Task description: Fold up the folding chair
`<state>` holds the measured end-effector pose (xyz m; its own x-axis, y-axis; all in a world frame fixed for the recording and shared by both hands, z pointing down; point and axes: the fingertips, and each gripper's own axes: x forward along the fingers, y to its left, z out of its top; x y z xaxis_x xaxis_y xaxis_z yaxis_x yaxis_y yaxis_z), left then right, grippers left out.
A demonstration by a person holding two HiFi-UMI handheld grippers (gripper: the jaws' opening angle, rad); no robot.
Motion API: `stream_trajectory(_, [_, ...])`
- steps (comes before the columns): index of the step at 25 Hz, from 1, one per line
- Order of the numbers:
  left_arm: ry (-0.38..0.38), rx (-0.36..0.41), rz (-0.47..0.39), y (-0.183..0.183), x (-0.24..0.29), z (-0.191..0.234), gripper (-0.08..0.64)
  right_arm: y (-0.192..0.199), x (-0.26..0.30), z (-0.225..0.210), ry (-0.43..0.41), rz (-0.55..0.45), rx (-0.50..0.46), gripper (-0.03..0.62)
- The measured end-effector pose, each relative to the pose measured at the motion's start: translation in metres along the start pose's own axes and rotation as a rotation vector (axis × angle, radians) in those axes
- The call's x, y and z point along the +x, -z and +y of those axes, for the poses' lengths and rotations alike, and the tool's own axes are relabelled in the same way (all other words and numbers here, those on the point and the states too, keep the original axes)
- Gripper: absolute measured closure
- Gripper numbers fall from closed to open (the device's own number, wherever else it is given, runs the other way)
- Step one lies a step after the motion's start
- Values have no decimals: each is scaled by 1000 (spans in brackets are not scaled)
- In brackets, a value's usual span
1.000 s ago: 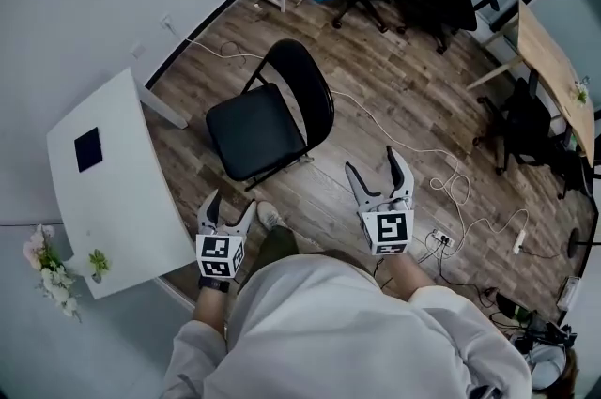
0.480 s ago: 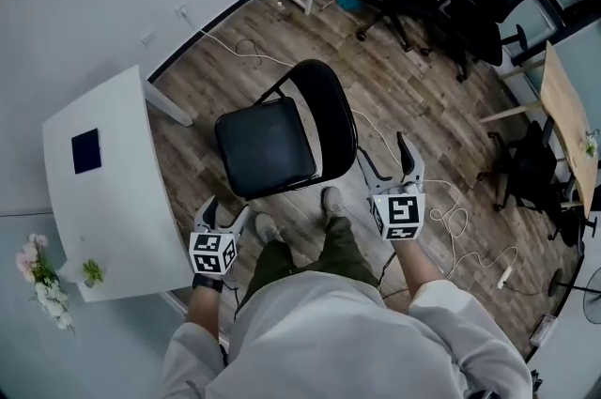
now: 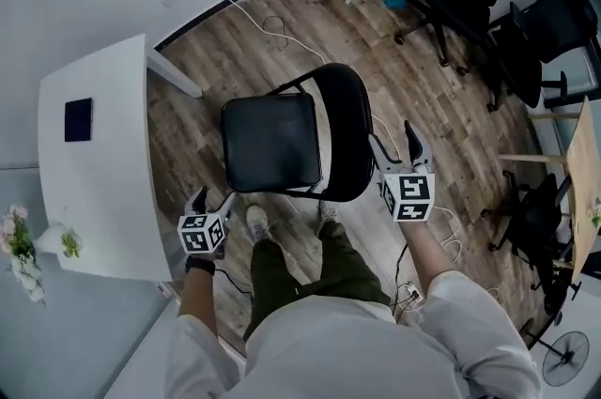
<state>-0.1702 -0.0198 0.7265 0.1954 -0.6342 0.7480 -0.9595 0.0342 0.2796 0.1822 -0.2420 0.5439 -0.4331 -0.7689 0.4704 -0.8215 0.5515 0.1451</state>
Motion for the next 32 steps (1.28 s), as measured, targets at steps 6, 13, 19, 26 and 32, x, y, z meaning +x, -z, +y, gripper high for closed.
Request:
stream_trajectory(6, [-26, -66, 128, 38, 85, 43, 196, 39, 90, -15, -25, 96, 26, 250])
stream_trajectory(13, [-51, -162, 262, 88, 182, 100, 176, 70, 172, -23, -68, 184, 92, 250])
stream_trajectory(19, [-61, -162, 370, 132, 249, 140, 169, 96, 221, -21, -133, 333, 163, 250])
stream_trajectory(26, [52, -260, 410, 158, 322, 171, 163, 117, 260, -7, -258, 547, 276, 252])
stream_trajectory(32, [365, -473, 387, 171, 354, 170, 140, 126, 278, 11, -407, 664, 422, 368])
